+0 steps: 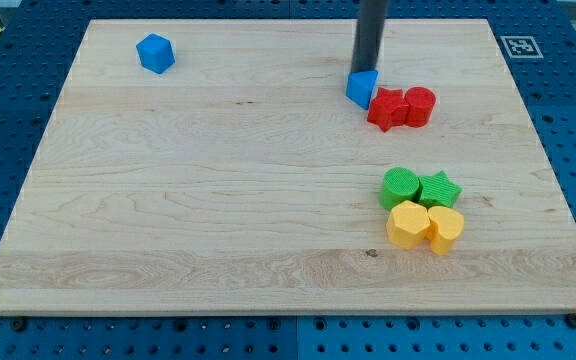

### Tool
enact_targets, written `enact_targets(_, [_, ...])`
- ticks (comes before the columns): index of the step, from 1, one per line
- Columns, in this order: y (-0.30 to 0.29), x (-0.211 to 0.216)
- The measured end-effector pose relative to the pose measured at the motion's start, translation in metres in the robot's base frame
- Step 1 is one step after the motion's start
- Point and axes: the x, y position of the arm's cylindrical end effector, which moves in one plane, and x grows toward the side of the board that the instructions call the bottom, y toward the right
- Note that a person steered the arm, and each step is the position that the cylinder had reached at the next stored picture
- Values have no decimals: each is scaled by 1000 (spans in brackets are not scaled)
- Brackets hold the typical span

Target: Move the cube into the red circle

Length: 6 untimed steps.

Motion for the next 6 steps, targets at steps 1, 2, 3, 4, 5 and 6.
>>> enact_targets(1, [13, 11])
enact_targets(2, [16, 12])
enact_targets(3, [-5, -12])
enact_targets(4, [-50, -37])
enact_targets(5, [-110, -59])
enact_targets(6, [-176, -75])
